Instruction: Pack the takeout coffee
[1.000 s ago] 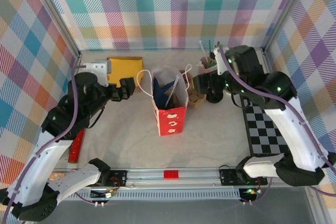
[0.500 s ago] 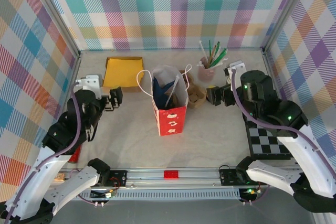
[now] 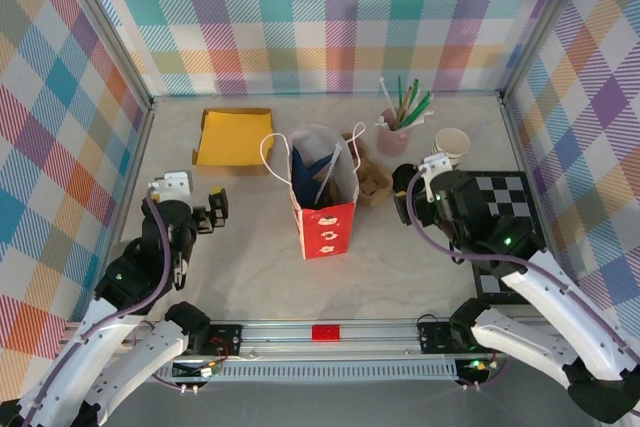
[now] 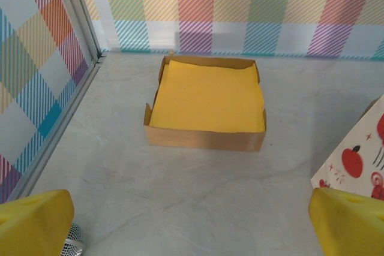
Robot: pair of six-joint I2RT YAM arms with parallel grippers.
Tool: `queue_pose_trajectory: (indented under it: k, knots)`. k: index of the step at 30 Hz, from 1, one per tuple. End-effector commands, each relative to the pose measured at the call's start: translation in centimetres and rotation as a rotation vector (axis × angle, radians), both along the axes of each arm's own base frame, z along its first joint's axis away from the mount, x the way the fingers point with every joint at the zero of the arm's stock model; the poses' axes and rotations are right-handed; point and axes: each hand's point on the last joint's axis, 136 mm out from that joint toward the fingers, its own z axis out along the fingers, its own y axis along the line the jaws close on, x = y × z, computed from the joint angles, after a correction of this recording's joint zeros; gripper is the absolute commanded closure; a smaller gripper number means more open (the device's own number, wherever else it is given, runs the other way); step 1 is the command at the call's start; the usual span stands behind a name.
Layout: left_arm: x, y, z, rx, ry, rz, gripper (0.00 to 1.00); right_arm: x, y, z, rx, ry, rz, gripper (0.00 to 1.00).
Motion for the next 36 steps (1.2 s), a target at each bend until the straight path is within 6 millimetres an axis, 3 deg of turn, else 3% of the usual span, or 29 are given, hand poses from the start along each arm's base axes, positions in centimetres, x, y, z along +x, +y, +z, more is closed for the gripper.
queue_pose_trajectory:
  k: [1, 5, 11, 16, 21, 28, 36]
  knots:
    - [0.0, 0.8, -0.8, 0.011, -0.04, 0.034, 0.0, 0.8, -0.3, 1.0, 0.054, -0.121, -0.032, 0.01]
    - [-0.5, 1.9, -1.3, 0.006, -0.086, 0.087, 0.0, 1.2, -0.8, -0.6, 0.047, -0.139, -0.065, 0.01]
    - [-0.2, 2.3, -2.4, 0.014, -0.107, 0.118, 0.0, 1.0, -0.1, -1.4, 0.095, -0.205, -0.003, 0.01]
    - [-0.1, 2.4, -3.8, 0.023, -0.094, 0.13, 0.0, 0.9, -2.4, -2.9, 0.111, -0.195, -0.103, 0.01]
    - [0.2, 2.1, -6.2, 0.016, -0.078, 0.121, 0.0, 0.5, -4.1, -6.4, 0.118, -0.139, -0.157, 0.01]
    - [0.1, 2.9, -8.9, 0.051, -0.061, 0.178, 0.0, 0.5, -4.6, -7.8, 0.117, -0.142, -0.183, 0.01]
    - [0.4, 3.2, -10.4, 0.072, -0.066, 0.205, 0.0, 0.6, -5.4, -10.4, 0.101, -0.128, -0.237, 0.01]
